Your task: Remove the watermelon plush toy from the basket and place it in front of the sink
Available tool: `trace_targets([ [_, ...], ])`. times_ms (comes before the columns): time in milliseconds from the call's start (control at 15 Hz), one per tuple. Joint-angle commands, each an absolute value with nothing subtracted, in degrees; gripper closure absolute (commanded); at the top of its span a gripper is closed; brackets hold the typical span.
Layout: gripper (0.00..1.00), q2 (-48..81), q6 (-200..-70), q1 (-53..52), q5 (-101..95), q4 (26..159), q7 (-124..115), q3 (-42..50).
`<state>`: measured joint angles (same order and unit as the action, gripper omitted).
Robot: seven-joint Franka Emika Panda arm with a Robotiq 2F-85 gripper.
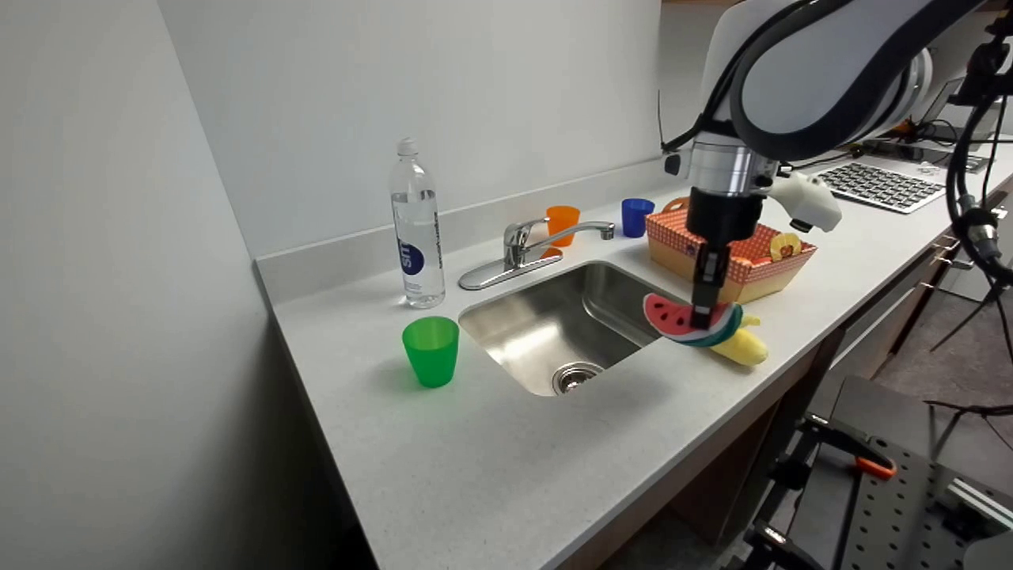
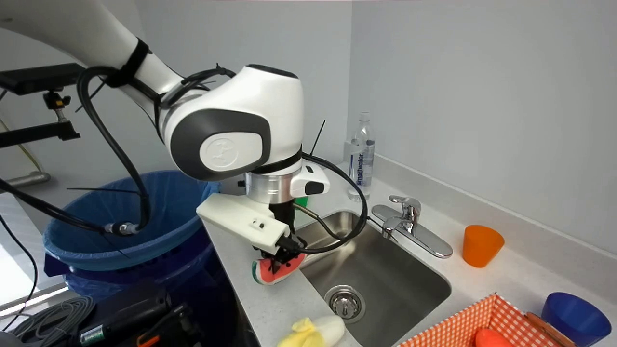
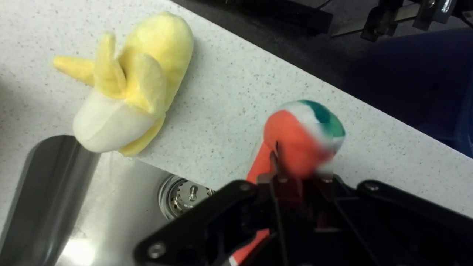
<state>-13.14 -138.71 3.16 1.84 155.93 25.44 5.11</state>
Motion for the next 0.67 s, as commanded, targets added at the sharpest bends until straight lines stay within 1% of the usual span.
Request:
trace_targets([
  [0,0.65,-14.58,-140.85,3.02,-0.08,158.18,23.90,5.61],
  [133,0.52,-14.50,-141.00,3.16,-0.46,158.51,23.74,5.69],
  [533,0.05,-13.57,-140.81,3.72,-1.66,157.29,23.67,6.35],
  [600,0.01,-14.51,-141.24,3.87,-1.81,158.41,23.52,6.47],
])
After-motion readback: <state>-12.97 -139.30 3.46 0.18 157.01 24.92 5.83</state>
